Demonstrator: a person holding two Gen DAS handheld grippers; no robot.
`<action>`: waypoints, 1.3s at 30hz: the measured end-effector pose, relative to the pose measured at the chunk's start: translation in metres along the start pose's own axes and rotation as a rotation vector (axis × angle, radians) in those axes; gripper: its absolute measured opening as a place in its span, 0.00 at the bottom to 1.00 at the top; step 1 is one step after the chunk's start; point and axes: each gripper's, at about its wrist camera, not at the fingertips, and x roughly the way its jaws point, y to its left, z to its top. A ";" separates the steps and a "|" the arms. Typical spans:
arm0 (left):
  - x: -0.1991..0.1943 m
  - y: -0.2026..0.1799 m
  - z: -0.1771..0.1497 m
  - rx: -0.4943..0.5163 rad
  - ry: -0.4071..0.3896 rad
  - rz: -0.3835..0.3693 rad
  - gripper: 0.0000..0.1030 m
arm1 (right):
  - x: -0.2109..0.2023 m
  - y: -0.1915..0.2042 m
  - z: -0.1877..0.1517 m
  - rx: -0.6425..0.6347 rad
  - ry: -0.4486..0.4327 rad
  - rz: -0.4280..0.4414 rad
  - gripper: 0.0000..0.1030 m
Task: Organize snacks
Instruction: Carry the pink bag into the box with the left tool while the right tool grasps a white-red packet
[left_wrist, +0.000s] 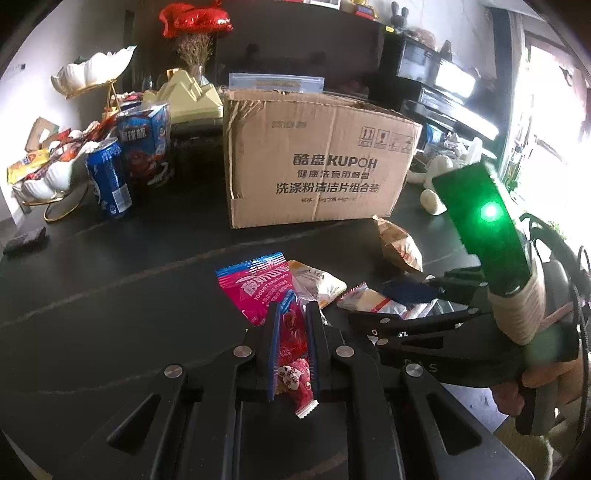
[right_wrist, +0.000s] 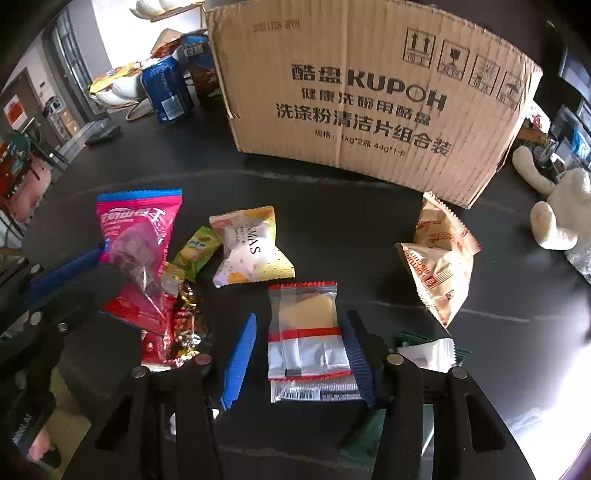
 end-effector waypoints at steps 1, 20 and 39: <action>0.000 0.000 0.000 -0.002 0.001 -0.001 0.14 | 0.002 0.000 0.000 0.004 0.006 -0.001 0.40; -0.032 -0.005 0.040 0.027 -0.094 -0.024 0.14 | -0.083 -0.011 -0.003 0.121 -0.227 -0.031 0.37; -0.042 -0.016 0.167 0.118 -0.218 -0.038 0.14 | -0.166 -0.046 0.092 0.190 -0.498 -0.054 0.37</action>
